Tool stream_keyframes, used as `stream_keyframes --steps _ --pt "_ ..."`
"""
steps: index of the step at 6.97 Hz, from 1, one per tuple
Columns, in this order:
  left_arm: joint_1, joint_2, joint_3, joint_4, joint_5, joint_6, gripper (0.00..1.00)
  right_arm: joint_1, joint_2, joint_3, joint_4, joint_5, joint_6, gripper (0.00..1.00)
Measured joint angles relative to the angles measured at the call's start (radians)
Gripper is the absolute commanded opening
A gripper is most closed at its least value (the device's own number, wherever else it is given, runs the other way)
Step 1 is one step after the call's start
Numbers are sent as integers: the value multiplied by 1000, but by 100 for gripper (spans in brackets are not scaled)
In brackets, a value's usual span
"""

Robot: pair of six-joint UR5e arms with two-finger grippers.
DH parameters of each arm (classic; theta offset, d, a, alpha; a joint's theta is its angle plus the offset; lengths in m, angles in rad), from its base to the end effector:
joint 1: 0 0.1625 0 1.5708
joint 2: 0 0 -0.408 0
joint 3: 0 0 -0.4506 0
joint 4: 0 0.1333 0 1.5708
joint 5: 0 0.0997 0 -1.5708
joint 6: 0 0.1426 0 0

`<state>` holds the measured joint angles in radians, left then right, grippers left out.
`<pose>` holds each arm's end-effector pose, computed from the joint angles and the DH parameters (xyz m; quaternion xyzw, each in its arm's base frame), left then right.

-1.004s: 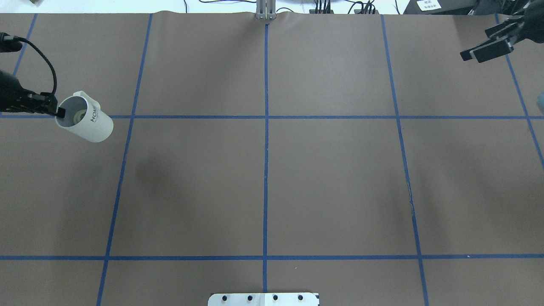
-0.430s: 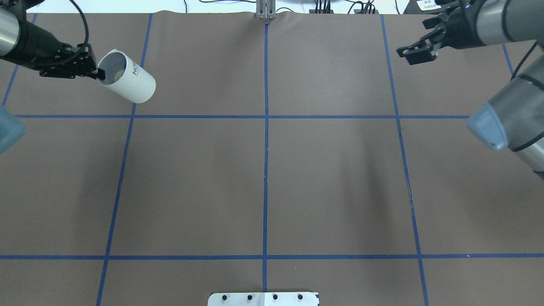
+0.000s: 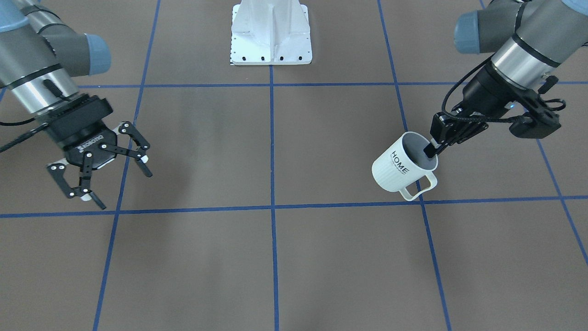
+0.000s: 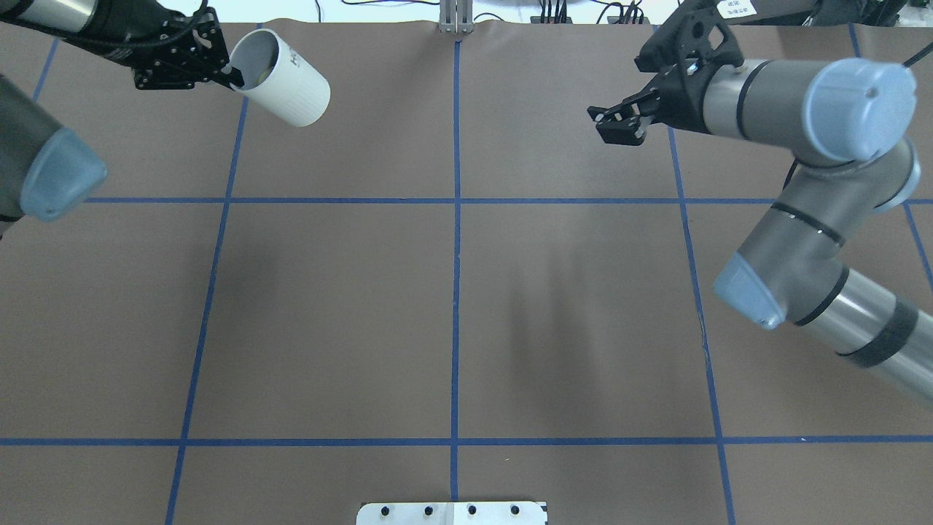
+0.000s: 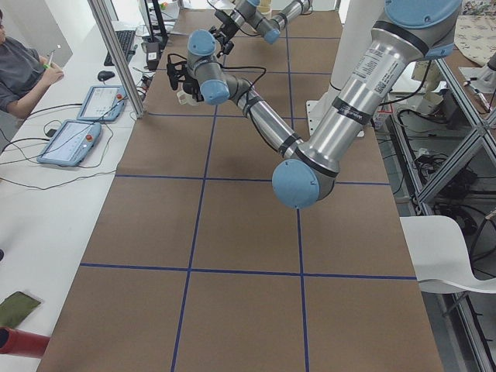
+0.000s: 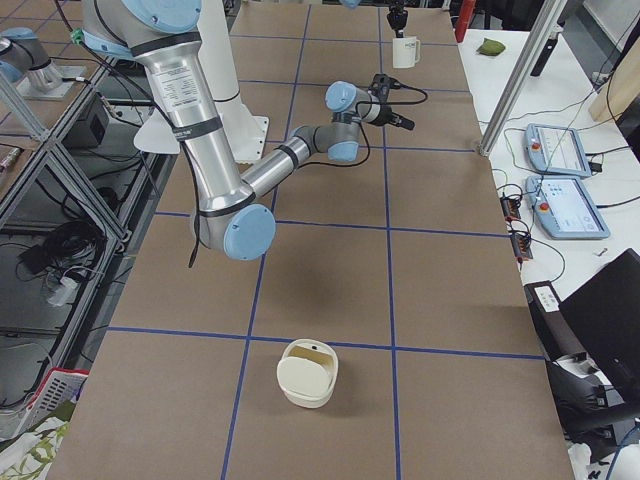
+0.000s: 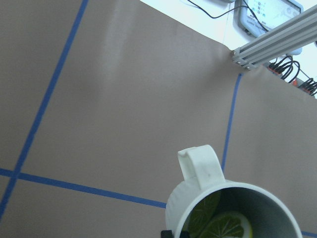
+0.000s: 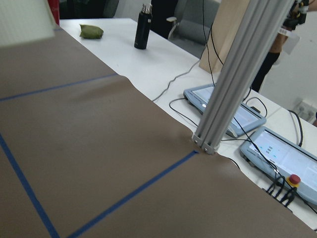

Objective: Left arm hands cup to right arm to dump lemon

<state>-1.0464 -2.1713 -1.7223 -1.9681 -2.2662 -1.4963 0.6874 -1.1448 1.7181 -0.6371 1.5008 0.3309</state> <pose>0.3143 -0.6272 0.1451 0.0294 0.5849 -0.2048 0.7843 -0.4466 -0.5520 0.1992 0.5761 -0.3692 -0.1758 0.7077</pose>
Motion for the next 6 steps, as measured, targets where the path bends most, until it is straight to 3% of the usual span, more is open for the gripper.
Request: stream_keyframes --steps 2,6 --pt "46 -67 39 0 32 -65 0 -126 90 -45 52 -191 6 98" --pt "108 -135 50 1 51 -146 0 -168 145 -60 58 -258 -21 97"
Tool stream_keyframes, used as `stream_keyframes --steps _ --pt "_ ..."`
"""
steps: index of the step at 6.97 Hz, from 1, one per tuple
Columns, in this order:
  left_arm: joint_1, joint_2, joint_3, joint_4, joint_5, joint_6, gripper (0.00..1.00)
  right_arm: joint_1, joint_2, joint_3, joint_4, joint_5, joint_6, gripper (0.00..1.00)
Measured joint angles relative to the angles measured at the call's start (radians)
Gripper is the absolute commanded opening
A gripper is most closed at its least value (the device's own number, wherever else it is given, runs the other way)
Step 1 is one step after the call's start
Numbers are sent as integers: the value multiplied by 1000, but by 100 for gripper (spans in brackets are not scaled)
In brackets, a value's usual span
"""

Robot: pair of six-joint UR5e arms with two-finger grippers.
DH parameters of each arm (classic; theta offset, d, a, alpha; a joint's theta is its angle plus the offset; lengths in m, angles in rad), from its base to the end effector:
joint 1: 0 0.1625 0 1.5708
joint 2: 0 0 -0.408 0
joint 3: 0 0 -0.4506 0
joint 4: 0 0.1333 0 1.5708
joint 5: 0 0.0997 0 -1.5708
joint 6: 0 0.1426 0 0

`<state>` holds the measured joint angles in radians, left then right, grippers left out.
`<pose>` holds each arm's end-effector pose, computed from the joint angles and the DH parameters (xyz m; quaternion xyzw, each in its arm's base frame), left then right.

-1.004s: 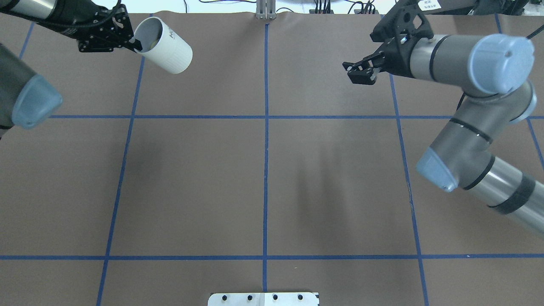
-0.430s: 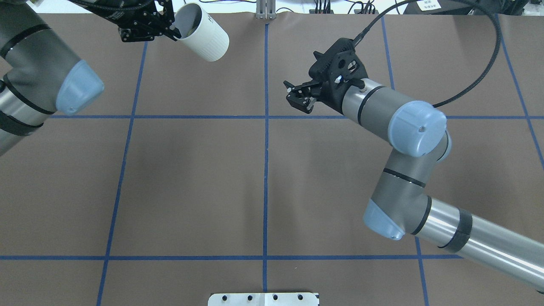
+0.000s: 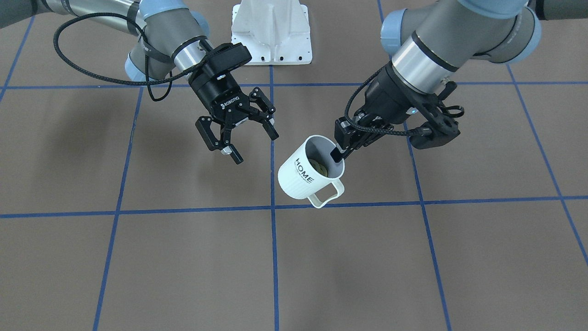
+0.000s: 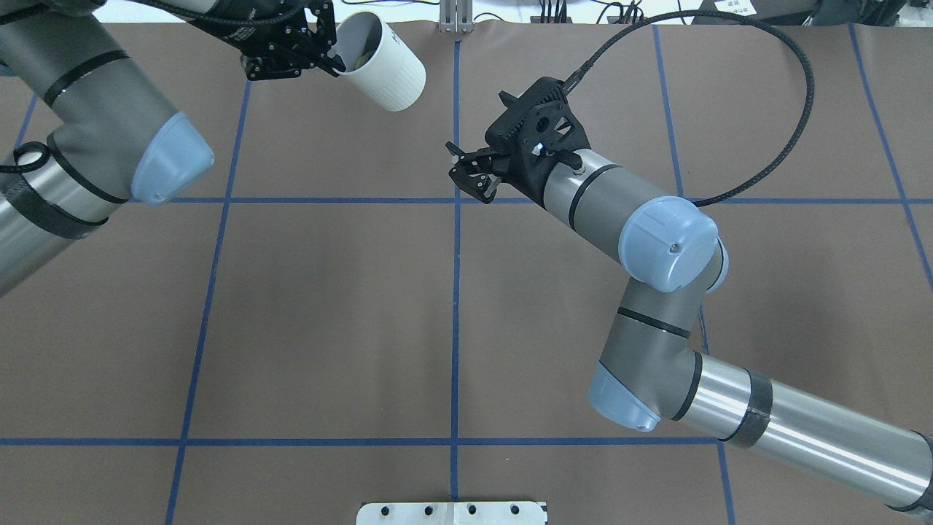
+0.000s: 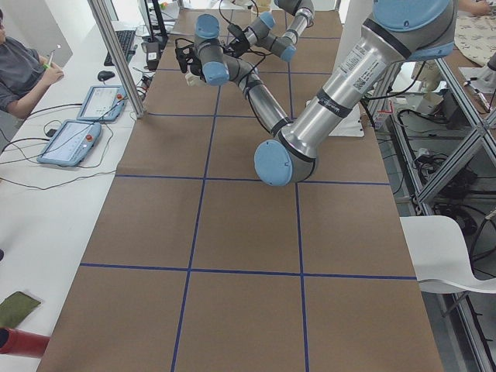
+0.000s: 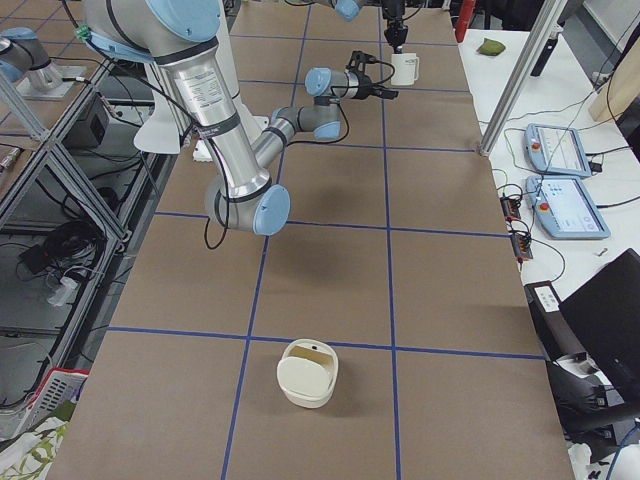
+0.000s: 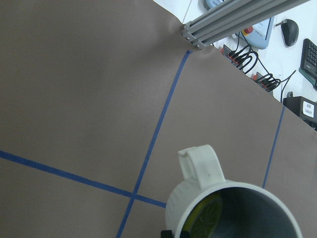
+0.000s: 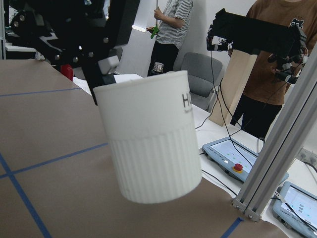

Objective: Left arm hands cup to right arm to dump lemon

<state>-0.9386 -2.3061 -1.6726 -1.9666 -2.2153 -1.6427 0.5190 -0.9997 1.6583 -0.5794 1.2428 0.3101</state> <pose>0.3847 -0.6058 0.0741 -0.0042 0.6062 -0.2144 0.7659 -0.5220 -0.5046 0.1199 0.6328 -0.3701 -0.1308 0.6674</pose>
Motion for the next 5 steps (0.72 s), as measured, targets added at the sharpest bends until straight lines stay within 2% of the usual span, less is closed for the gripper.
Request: stream_keyframes --steps 5 --pt "46 -15 -5 0 22 -17 0 -19 1 12 28 -26 -143 97"
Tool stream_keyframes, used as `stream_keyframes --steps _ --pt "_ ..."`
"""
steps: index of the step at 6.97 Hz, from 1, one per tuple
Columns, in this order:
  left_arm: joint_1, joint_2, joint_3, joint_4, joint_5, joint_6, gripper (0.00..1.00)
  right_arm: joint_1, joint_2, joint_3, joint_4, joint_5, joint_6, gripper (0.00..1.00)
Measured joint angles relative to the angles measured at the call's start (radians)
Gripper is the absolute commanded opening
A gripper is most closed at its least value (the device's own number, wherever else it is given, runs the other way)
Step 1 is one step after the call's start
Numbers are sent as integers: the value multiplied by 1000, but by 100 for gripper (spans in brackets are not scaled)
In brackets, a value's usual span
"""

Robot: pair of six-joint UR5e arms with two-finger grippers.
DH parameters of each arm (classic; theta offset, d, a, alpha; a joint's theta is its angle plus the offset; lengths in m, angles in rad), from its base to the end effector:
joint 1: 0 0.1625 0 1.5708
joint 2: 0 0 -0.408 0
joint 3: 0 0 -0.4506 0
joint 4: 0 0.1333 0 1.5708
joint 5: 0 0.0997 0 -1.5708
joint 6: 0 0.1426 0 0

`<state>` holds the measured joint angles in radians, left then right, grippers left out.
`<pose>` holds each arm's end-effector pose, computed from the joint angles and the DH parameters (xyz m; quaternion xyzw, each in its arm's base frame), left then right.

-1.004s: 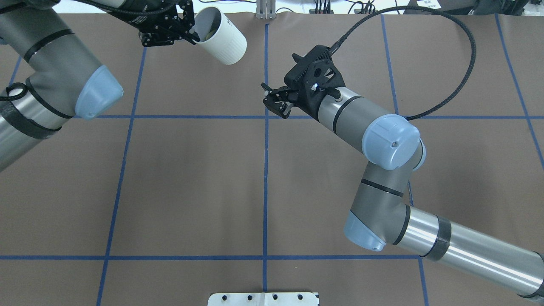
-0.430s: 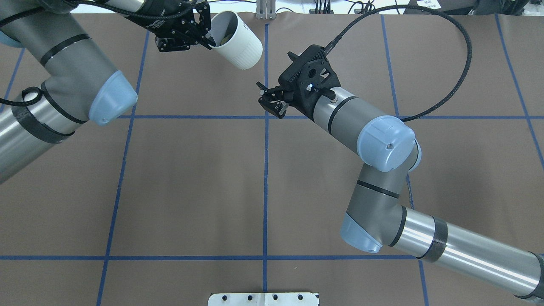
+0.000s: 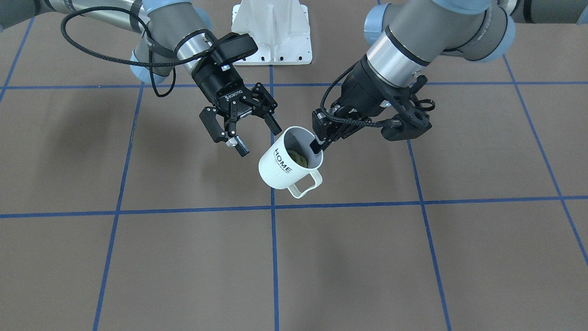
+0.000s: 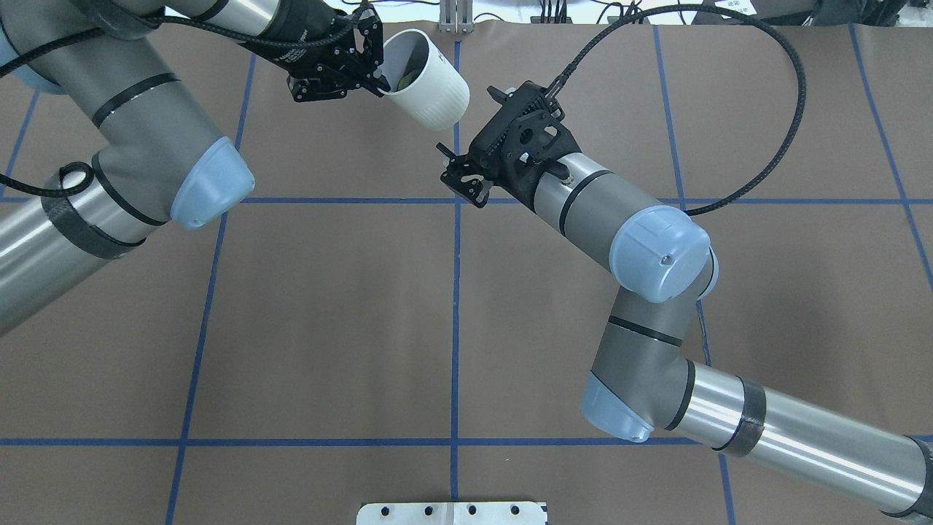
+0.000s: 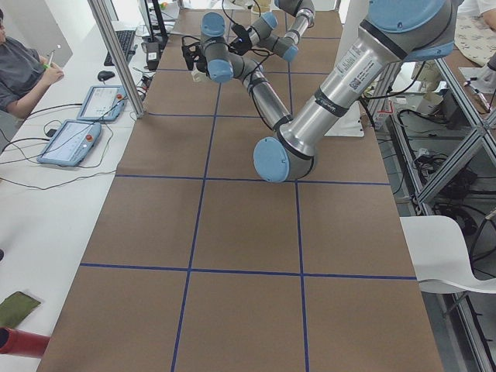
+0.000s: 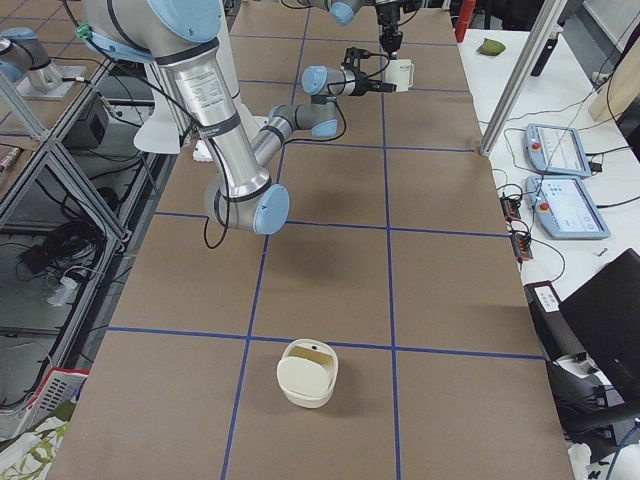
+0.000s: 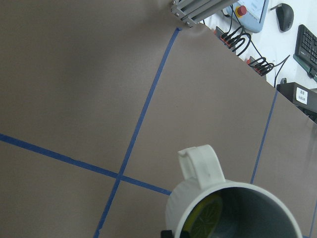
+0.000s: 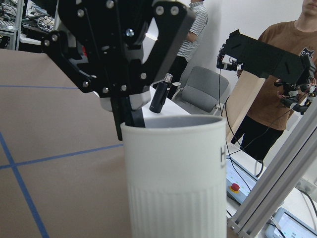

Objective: Left arm hands cup to right arm to dump lemon

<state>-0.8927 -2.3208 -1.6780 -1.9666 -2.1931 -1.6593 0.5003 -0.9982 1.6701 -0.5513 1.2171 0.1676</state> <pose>0.4090 -0.5877 0.0619 -0.0098 0.6107 -0.2050 0.7648 -0.5218 -0.4935 0.1099 0.6677 -0.3325 -0.1663 0.6449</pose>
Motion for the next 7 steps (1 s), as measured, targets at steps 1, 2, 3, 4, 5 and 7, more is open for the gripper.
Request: stream_keyframes --steps 1,2,3,4,5,7 --pt "8 0 -3 0 1 1 0 -2 0 1 8 0 -15 97" --pt "13 0 -6 -1 1 1 0 -3 0 1 12 -1 -21 97" --pt "16 -1 -9 -1 0 2 0 -3 0 2 13 -1 -22 97" --pt "19 -2 -12 -1 -1 2 0 -3 -1 2 14 -1 -23 97" --pt "24 -4 -14 -2 -1 3 0 -4 -1 2 14 -1 -23 97" --pt "33 -12 -15 -2 -2 3 0 -5 -2 2 14 -1 -26 97"
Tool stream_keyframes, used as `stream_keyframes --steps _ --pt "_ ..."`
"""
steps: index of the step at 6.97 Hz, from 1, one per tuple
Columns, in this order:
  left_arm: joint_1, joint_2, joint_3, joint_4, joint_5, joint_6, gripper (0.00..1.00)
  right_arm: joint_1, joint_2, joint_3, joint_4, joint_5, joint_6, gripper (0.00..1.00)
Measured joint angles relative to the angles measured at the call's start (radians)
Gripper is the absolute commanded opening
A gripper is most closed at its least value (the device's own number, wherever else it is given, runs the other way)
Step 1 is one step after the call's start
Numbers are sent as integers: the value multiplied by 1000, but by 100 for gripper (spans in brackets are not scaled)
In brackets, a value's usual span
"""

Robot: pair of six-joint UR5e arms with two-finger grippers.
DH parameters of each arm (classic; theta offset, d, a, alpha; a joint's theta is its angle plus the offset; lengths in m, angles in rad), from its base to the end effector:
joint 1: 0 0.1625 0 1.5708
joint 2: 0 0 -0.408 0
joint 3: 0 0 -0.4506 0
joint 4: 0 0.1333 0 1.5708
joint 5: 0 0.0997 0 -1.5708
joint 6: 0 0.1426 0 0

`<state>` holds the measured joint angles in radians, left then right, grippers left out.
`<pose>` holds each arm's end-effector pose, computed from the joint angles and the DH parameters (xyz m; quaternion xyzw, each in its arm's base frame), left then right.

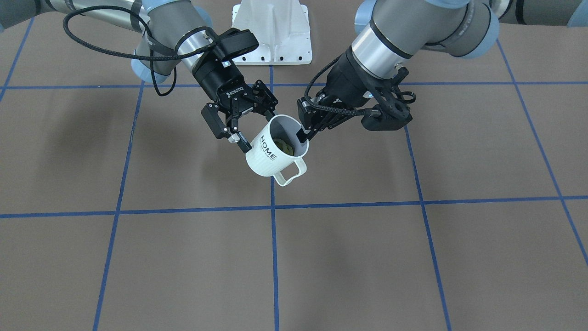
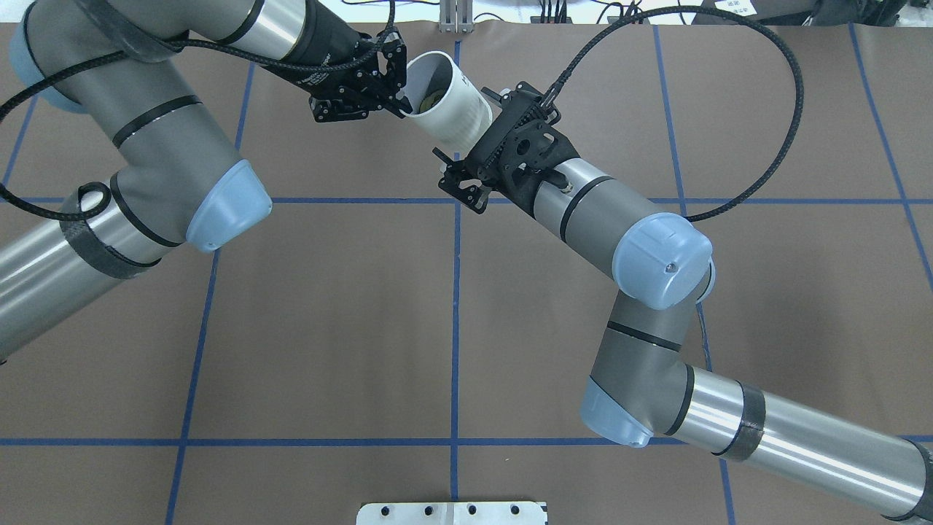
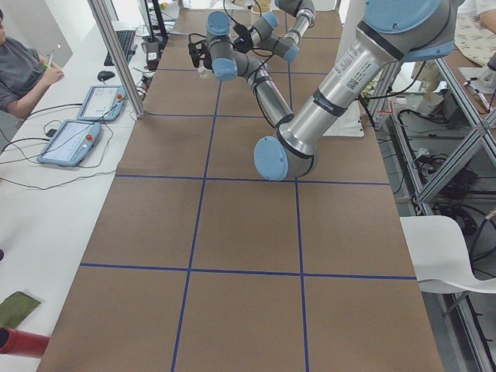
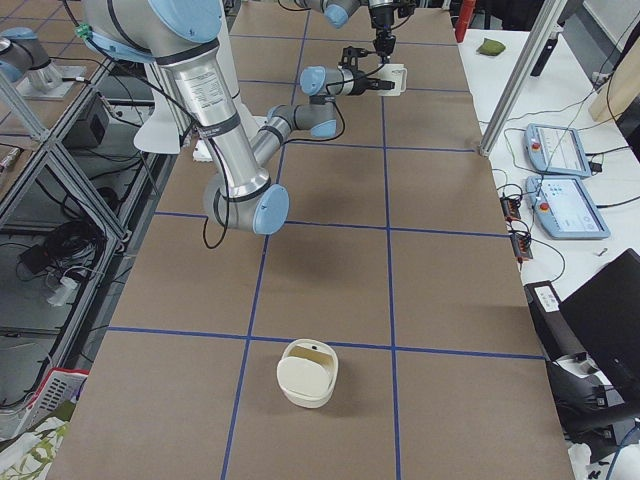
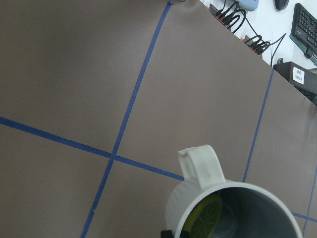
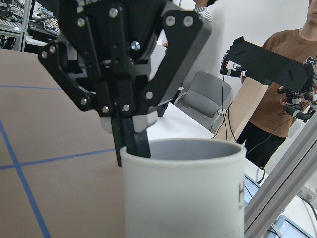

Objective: Left arm hands cup to right arm to dump lemon

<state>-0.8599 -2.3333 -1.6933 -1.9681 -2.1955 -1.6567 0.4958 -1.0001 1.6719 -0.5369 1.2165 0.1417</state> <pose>0.4231 -0.5679 0.0461 -0.0132 0.6200 -0.1837 0.7626 -0.5219 -0.4901 0.1086 0.6746 -0.3286 -0.1728 0.6380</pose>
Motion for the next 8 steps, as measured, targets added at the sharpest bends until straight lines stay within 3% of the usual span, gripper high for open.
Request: stream_keyframes --steps 8 --pt "29 -3 -13 1 1 1 0 0 3 1 1 -8 -4 97"
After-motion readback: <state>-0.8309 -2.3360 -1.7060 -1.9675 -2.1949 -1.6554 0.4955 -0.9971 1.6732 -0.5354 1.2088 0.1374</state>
